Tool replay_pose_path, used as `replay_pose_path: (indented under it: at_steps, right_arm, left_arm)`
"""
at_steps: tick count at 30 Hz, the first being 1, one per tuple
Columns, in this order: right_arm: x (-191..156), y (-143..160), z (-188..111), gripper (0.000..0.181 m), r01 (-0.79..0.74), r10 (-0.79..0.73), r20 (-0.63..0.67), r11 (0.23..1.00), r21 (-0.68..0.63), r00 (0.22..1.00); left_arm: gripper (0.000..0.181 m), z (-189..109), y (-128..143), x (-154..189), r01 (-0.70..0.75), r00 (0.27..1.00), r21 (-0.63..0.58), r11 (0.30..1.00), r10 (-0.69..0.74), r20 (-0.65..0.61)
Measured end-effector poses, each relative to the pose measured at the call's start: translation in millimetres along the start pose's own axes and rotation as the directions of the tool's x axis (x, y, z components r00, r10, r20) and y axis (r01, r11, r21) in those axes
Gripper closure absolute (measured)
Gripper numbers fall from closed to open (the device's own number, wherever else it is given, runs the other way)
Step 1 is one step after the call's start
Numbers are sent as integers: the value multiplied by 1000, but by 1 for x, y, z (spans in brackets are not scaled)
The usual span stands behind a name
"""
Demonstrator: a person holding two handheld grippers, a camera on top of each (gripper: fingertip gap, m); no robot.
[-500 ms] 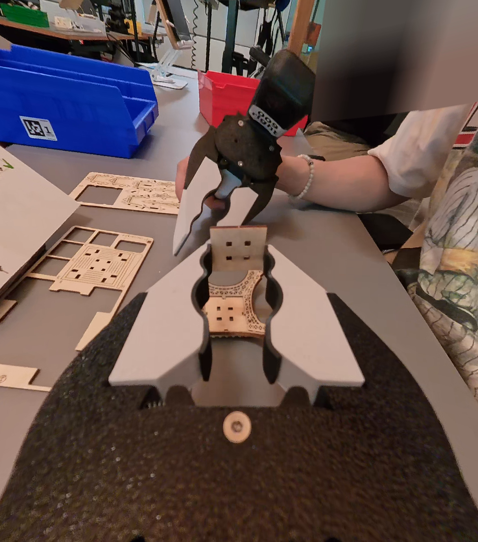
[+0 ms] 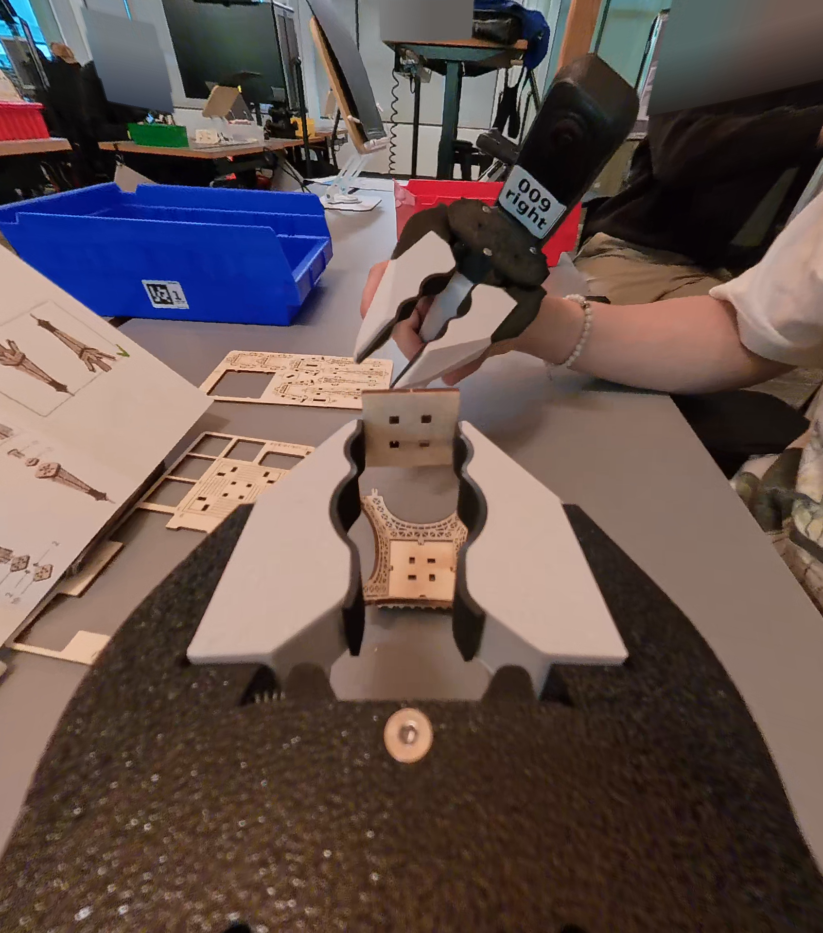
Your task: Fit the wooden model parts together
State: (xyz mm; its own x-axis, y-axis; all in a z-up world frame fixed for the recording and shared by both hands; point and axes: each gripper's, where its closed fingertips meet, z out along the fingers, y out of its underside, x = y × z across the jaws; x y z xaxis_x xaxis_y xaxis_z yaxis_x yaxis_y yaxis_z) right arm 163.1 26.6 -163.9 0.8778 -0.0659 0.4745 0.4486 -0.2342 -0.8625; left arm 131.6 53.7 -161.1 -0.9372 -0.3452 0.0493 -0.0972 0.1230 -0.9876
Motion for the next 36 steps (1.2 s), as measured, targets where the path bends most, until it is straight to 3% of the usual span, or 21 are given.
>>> replay_pose_path:
  at_steps: [5, 12, 20, 36]
  right_arm:
    - [4, -17, -2, 159, -49, 54, -42, 993, 110, 998]
    - [12, -9, -6, 147, -18, 27, -127, 997, 73, 992]
    - [36, -3, -12, 121, -45, 56, -269, 998, 50, 961]
    - [58, 14, -18, 121, -91, 92, -403, 996, 22, 911]
  left_arm:
    - [149, -1, -4, -4, -12, 999, 25, 1000, 11, 31]
    - [149, 5, 0, -5, -1, 1000, 21, 1000, 0, 28]
    - [149, 8, 5, -4, -1, 1000, 4, 1000, 1, 26]
    - [149, 5, 0, -6, -15, 999, 20, 1000, 15, 42]
